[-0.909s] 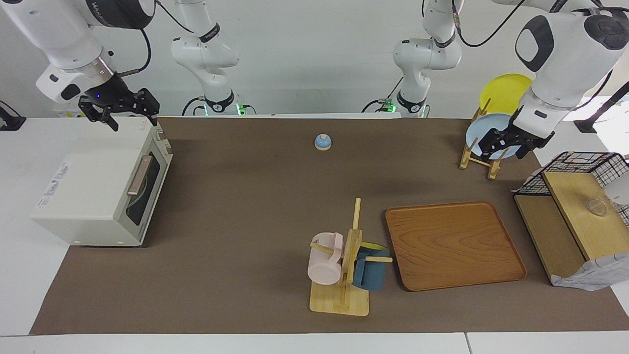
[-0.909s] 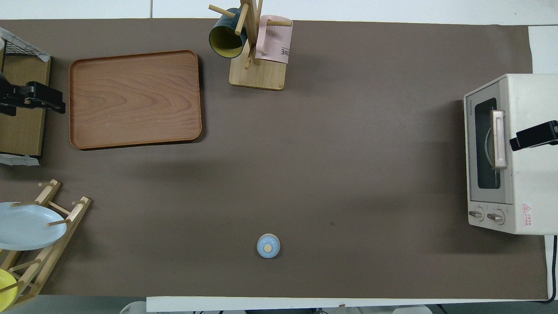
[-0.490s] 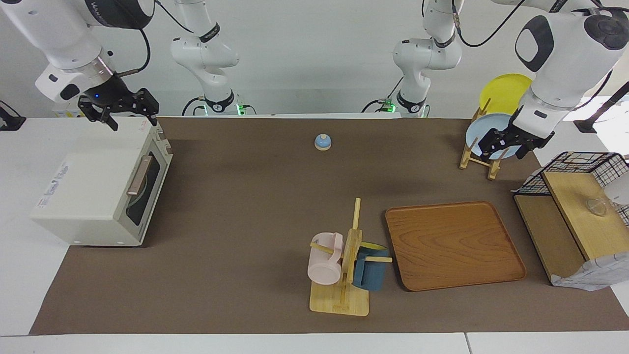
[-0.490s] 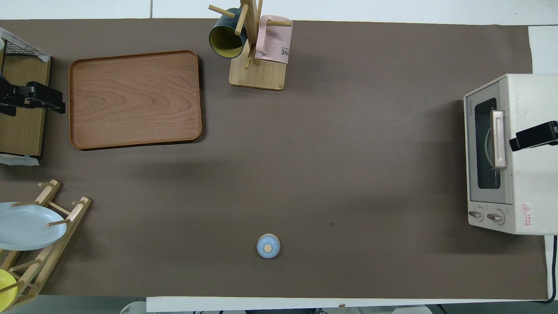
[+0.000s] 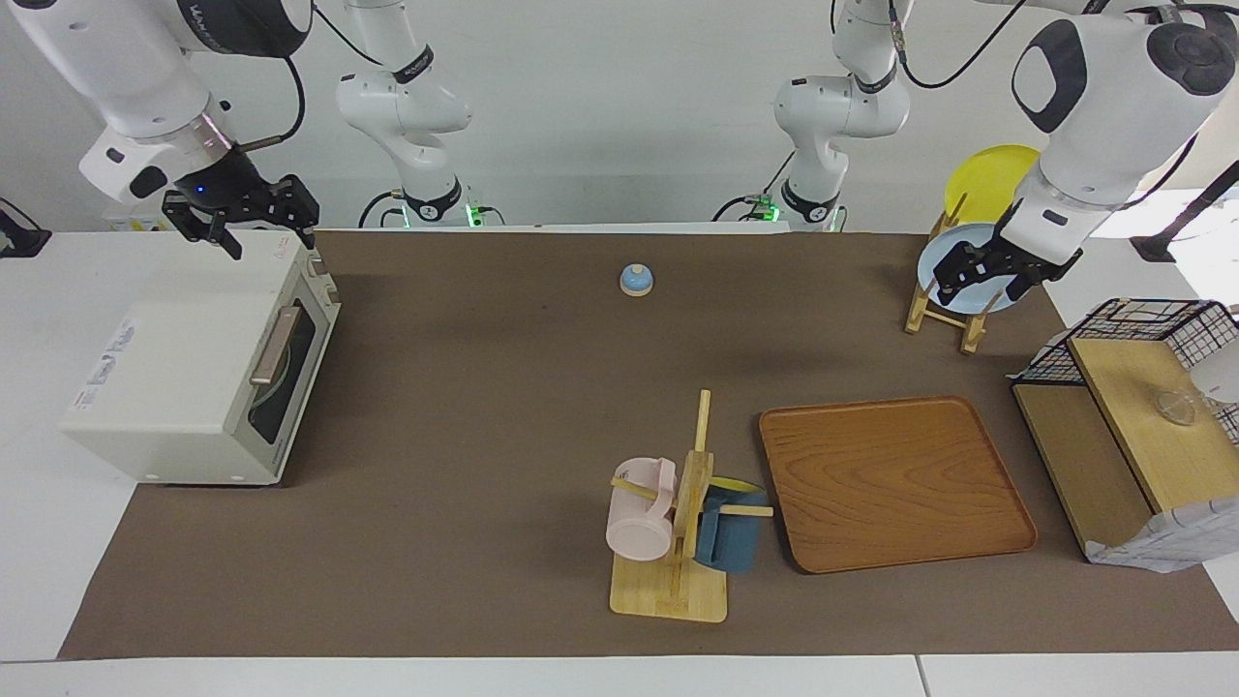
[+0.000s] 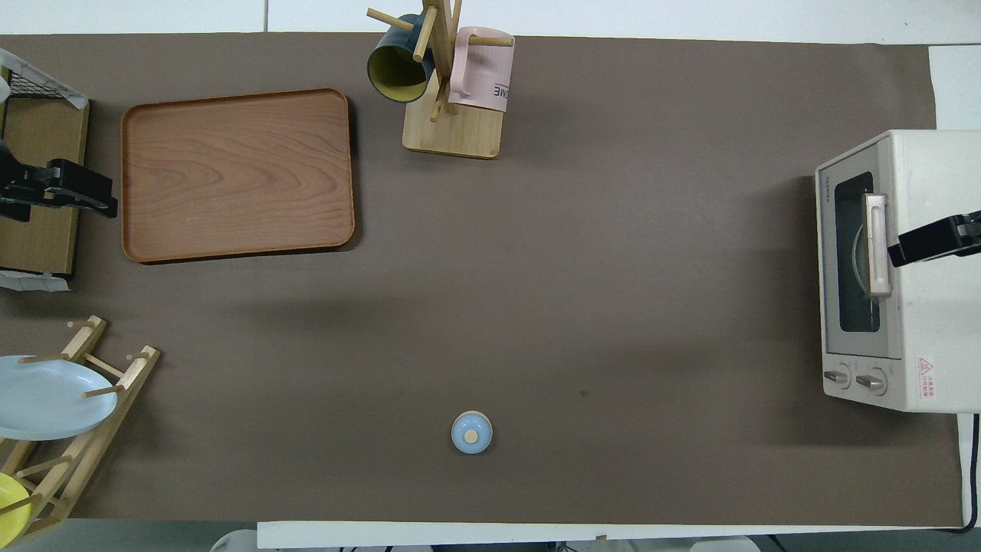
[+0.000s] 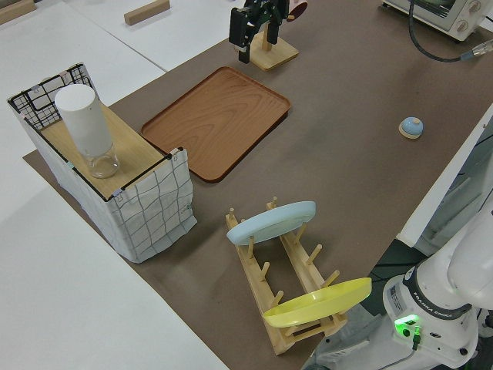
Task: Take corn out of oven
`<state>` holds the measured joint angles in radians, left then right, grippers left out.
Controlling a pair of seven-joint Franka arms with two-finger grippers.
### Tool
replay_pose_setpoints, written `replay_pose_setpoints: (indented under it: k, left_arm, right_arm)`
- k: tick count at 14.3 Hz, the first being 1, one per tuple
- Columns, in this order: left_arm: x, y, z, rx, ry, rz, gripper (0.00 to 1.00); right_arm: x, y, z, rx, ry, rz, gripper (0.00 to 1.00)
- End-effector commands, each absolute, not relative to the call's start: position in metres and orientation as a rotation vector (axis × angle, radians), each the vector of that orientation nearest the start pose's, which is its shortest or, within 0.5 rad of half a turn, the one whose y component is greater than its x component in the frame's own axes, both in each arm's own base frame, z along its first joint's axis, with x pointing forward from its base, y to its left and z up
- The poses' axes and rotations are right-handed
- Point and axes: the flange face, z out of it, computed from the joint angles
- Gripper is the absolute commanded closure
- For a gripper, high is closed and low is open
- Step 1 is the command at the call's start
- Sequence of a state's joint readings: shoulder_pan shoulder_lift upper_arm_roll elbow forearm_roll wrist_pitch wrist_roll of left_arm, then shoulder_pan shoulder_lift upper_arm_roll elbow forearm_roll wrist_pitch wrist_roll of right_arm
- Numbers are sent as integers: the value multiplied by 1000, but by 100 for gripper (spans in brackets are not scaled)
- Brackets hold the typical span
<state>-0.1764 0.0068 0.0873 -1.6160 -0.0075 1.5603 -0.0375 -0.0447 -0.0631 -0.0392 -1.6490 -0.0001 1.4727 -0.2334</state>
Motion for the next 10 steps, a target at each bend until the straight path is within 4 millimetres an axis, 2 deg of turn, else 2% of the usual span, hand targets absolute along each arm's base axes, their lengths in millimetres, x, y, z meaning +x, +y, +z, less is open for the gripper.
replay_pose_setpoints:
  k: [1,3,5,10]
  left_arm:
    - [540,-48,608,-3169,70,91,0]
    - [540,-47,609,-3169,68,93,0]
    - [540,-43,609,-3170,53,88,0]
    - [540,-43,609,-3170,58,91,0]
  right_arm:
    - [517,-43,600,-3114,-269,111,100]
    - [535,-48,576,-3147,-269,93,100]
    - [546,-58,541,-3188,-258,115,100]
    - [540,-68,503,-3214,-202,177,100]
